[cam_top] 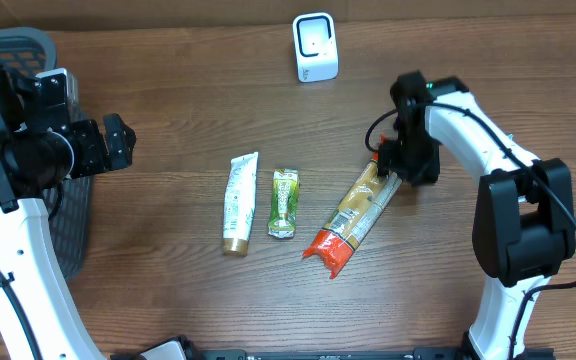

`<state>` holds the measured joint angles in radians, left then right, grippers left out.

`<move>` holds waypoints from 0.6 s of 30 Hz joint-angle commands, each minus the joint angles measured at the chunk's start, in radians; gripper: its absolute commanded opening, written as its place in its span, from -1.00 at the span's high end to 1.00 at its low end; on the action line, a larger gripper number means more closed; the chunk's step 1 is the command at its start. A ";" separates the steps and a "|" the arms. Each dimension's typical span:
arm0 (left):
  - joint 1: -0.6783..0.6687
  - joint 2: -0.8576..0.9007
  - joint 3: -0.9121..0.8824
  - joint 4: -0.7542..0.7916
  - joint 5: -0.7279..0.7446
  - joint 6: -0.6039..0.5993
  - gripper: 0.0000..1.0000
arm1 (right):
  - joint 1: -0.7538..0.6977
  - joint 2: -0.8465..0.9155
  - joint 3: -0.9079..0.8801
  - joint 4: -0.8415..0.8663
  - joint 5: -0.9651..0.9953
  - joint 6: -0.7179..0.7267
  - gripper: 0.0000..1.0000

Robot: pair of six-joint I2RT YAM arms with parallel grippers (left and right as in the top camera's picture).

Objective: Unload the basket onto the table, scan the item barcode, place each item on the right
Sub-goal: 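Grasp the spaghetti pack's top end and swing it rightward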

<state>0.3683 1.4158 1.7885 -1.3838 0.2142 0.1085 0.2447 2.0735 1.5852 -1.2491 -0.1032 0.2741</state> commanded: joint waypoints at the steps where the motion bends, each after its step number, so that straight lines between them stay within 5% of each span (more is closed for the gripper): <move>1: 0.003 0.003 0.014 0.000 0.014 0.015 -0.99 | 0.016 0.003 0.150 -0.012 0.027 -0.154 -0.29; 5: 0.003 0.003 0.014 0.000 0.015 0.015 -0.99 | 0.052 0.003 0.253 -0.083 -0.038 -0.315 -0.26; 11: 0.003 0.003 0.014 0.000 0.014 0.015 -0.99 | 0.154 0.003 0.205 -0.198 -0.082 -0.354 -0.21; 18: 0.003 0.003 0.014 0.000 0.015 0.015 -0.99 | 0.216 0.003 0.113 -0.024 0.110 -0.353 -0.48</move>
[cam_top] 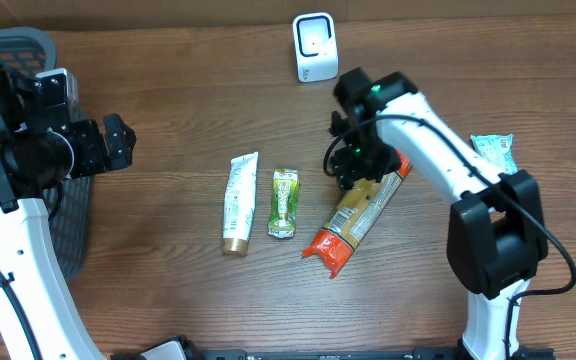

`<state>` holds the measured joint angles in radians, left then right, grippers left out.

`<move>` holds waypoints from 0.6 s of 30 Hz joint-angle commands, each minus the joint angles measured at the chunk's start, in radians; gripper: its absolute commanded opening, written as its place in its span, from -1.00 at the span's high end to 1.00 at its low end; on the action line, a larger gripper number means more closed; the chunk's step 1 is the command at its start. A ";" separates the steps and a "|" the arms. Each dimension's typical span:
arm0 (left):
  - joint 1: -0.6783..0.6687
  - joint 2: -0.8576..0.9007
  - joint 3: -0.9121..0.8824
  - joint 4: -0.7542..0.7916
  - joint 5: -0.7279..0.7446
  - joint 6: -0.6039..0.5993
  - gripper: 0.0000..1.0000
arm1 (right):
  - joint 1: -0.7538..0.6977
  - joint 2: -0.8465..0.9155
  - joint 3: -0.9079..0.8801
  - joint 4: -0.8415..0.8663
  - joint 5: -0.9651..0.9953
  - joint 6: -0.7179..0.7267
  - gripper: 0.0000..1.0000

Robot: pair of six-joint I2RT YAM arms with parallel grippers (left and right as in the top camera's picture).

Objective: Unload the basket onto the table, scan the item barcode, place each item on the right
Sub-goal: 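Grasp the spaghetti pack's top end and swing it rightward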

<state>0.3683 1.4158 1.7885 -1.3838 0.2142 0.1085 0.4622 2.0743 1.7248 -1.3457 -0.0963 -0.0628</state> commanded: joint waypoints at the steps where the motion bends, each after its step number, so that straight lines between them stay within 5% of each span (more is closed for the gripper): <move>1: 0.003 0.003 0.014 0.000 0.015 0.015 -0.99 | -0.008 0.002 -0.035 0.110 0.103 -0.016 -0.48; 11: 0.003 0.003 0.014 0.000 0.015 0.015 -0.99 | -0.122 0.003 -0.131 0.383 0.044 0.016 -0.45; 18: 0.003 0.003 0.014 0.000 0.015 0.015 -0.99 | -0.156 0.003 -0.213 0.452 0.023 0.061 -0.12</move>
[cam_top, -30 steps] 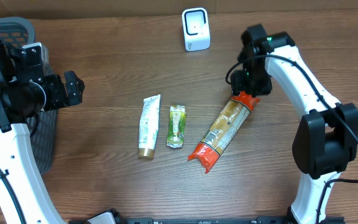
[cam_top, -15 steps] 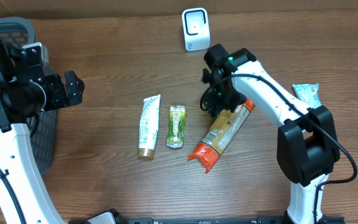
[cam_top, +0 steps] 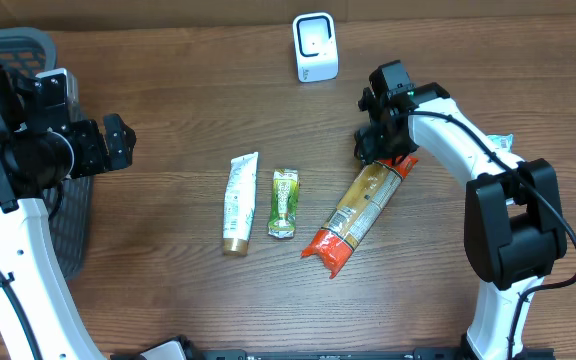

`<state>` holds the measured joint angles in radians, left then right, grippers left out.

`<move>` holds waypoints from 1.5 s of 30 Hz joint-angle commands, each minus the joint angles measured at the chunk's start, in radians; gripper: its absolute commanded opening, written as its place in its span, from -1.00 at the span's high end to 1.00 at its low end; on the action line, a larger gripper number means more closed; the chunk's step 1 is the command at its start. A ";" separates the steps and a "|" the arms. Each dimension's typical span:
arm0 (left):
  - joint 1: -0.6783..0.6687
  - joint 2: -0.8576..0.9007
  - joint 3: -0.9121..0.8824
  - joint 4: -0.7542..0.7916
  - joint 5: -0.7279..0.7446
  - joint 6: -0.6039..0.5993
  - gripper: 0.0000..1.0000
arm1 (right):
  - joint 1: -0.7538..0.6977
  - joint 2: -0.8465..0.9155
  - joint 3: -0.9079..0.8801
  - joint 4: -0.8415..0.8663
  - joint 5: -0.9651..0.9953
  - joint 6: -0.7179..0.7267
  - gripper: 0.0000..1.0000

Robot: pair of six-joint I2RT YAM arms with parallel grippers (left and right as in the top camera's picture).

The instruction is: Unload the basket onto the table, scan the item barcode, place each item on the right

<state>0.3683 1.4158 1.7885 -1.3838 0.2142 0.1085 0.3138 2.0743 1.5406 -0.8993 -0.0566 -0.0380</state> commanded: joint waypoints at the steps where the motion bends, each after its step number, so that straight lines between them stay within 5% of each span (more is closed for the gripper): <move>1: 0.003 0.003 0.014 0.000 0.015 0.015 -0.99 | -0.012 0.003 -0.034 0.004 0.002 0.058 -0.09; 8: 0.003 0.003 0.014 0.000 0.015 0.015 -0.99 | -0.089 0.003 -0.036 -0.143 0.093 0.258 -0.08; 14: 0.003 0.003 0.014 0.000 0.015 0.015 -0.99 | -0.166 0.003 -0.036 -0.288 0.058 0.304 -0.27; 20: 0.003 0.003 0.014 0.000 0.015 0.015 -0.99 | -0.171 -0.017 0.023 -0.308 -0.080 0.205 -0.36; 35: 0.003 0.003 0.014 0.000 0.015 0.015 -0.99 | -0.064 -0.397 0.158 -0.492 -0.155 0.087 -0.41; 45: 0.003 0.003 0.014 0.000 0.015 0.015 -0.99 | 0.171 -0.397 -0.160 -0.409 -0.144 0.003 -0.48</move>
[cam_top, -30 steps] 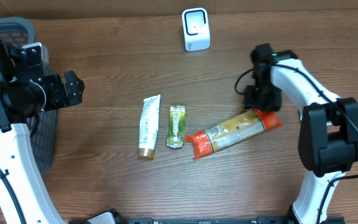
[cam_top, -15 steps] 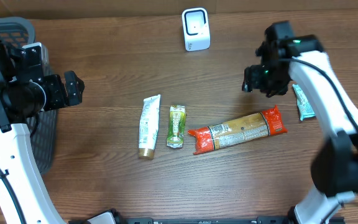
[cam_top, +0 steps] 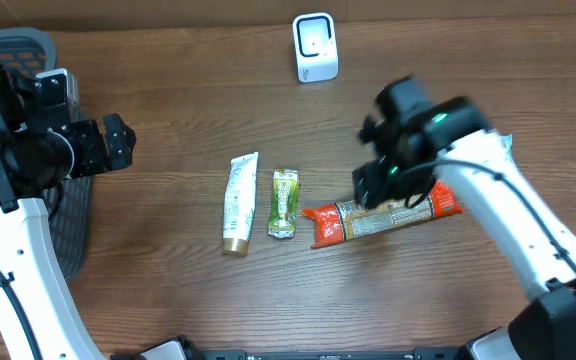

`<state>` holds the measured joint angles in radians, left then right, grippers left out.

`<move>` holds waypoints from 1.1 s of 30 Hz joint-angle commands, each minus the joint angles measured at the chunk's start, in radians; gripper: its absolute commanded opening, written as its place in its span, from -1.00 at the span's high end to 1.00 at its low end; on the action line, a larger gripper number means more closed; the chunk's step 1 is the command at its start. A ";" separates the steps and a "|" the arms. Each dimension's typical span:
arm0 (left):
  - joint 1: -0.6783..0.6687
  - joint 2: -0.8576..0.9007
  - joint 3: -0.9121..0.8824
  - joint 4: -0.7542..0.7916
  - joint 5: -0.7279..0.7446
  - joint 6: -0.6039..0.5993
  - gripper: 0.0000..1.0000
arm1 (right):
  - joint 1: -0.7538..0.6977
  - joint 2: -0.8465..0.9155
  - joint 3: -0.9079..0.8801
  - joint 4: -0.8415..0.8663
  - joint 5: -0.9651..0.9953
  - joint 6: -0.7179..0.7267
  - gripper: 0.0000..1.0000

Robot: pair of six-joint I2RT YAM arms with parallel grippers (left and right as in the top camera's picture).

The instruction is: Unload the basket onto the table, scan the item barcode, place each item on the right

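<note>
A long pasta packet [cam_top: 398, 215] with orange ends lies nearly crosswise right of the table's middle. My right gripper [cam_top: 376, 190] is down on its middle and appears shut on it; the blurred wrist hides the fingers. The white barcode scanner [cam_top: 315, 47] stands at the back centre, well apart from the packet. My left gripper [cam_top: 118, 140] hangs open and empty at the far left, next to the basket.
A white tube [cam_top: 238, 203] and a small green sachet [cam_top: 284, 203] lie side by side left of the packet. A grey basket [cam_top: 13, 45] fills the back left corner. A pale green packet [cam_top: 503, 142] peeks out behind the right arm.
The right gripper was at the packet's upper orange end and is now over its middle. The packet has turned from slanting to nearly crosswise, its far end now further right. The left arm is unchanged.
The right gripper was first at the right of the slanting packet's upper end, then at the left of that end, then just above it, with the packet barely shifted. Now it has hold of the packet's middle and the packet lies turned. The left arm stayed put throughout.
</note>
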<state>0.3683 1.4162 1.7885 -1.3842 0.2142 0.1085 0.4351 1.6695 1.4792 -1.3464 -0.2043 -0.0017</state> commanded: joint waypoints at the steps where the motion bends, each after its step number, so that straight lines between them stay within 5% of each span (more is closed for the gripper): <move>1: 0.003 0.003 0.014 0.001 0.015 0.015 -0.99 | 0.063 0.008 -0.132 0.065 0.003 -0.033 -0.48; 11: 0.003 0.003 0.014 0.001 0.015 0.015 -0.99 | 0.204 0.010 -0.304 0.202 0.001 -0.082 -0.32; 23: 0.003 0.003 0.014 0.001 0.015 0.015 -0.99 | 0.250 0.011 -0.425 0.314 -0.025 -0.164 -0.69; 33: 0.003 0.003 0.014 0.001 0.015 0.015 -0.99 | 0.219 0.029 -0.436 0.423 0.100 -0.151 -0.65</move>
<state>0.3683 1.4162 1.7885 -1.3838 0.2142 0.1085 0.6785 1.6901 1.0477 -0.9447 -0.1627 -0.1532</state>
